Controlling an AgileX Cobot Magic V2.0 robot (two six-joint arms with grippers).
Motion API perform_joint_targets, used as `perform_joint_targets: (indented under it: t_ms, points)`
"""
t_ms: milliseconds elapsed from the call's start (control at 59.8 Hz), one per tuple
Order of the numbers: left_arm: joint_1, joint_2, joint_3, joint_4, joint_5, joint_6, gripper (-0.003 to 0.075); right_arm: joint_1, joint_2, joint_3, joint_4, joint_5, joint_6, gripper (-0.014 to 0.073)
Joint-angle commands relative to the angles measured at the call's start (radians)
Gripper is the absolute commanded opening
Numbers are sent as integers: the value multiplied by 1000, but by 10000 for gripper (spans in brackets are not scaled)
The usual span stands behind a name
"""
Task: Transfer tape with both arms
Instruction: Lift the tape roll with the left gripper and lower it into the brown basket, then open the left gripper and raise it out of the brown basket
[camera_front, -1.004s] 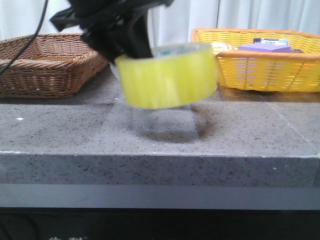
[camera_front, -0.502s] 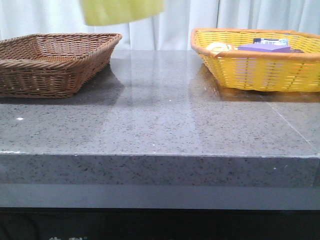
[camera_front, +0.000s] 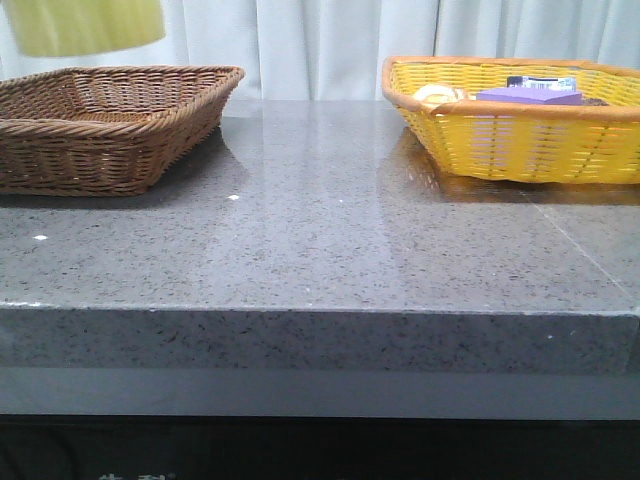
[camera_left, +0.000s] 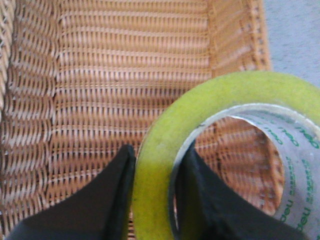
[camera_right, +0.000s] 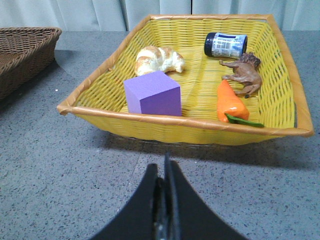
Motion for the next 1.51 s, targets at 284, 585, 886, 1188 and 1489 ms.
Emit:
perform_joint_targets:
  t_ms: [284, 585, 886, 1188, 1489]
  points:
    - [17, 81, -36, 49, -102, -4, 137, -7, 4, -28, 0, -92, -3, -68]
    - [17, 83, -36, 49, -106, -4, 316, -7, 4, -28, 0, -92, -3, -68]
    - [17, 65, -36, 49, -104, -4, 198, -7, 4, -28, 0, -92, -3, -68]
    - [17, 52, -33, 49, -181, -4, -20, -7, 4, -28, 0, -91, -3, -68]
    - [17, -243, 318, 49, -561, -4, -20, -7, 4, -28, 0, -96, -3, -68]
